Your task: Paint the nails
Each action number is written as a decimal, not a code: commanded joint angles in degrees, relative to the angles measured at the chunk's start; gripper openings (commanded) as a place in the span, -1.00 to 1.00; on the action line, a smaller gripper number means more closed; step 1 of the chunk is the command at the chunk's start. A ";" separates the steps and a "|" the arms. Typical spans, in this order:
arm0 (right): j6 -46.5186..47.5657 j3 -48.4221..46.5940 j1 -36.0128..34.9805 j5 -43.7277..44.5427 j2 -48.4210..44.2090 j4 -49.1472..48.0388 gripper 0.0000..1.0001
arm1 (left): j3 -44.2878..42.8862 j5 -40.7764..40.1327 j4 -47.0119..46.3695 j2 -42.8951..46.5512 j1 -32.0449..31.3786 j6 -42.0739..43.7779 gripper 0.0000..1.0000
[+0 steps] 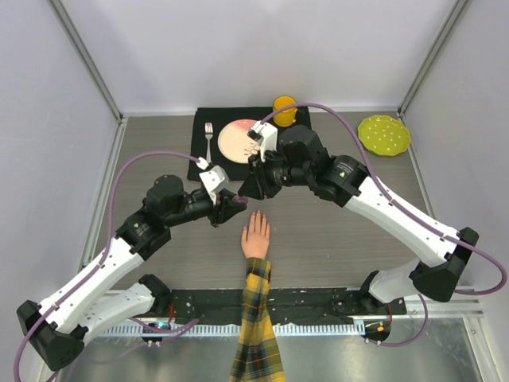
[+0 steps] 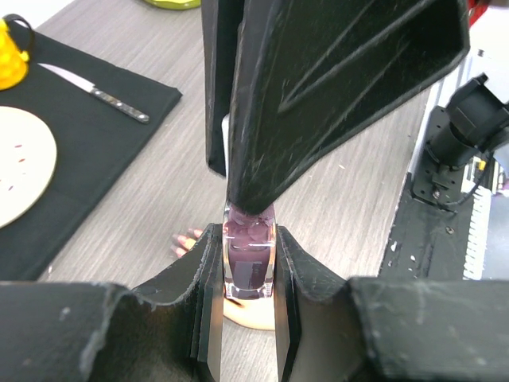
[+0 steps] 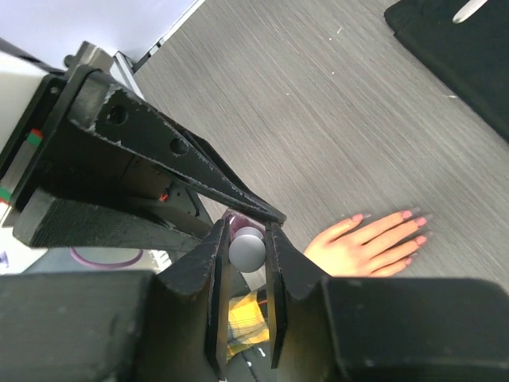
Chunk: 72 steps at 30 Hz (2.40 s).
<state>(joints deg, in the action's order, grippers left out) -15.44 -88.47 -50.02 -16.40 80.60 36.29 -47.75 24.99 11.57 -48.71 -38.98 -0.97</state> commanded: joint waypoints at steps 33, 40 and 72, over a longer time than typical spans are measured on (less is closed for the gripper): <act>2.96 3.04 0.36 -1.53 -7.65 -5.09 -0.98 | -0.42 4.98 -0.76 1.51 -0.13 2.56 -1.00; 2.87 2.60 0.36 -0.12 -8.00 -5.18 -0.98 | -0.24 5.77 -0.94 1.42 -0.13 2.64 -1.00; 2.61 2.07 0.36 -0.82 -8.44 -5.62 -0.98 | -0.51 4.71 -0.50 0.72 -0.13 2.99 -1.00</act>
<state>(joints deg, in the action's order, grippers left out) -12.60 -85.21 -49.76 -17.08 74.22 32.99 -47.62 29.98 12.32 -48.23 -38.98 0.80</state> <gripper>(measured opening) 0.239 0.281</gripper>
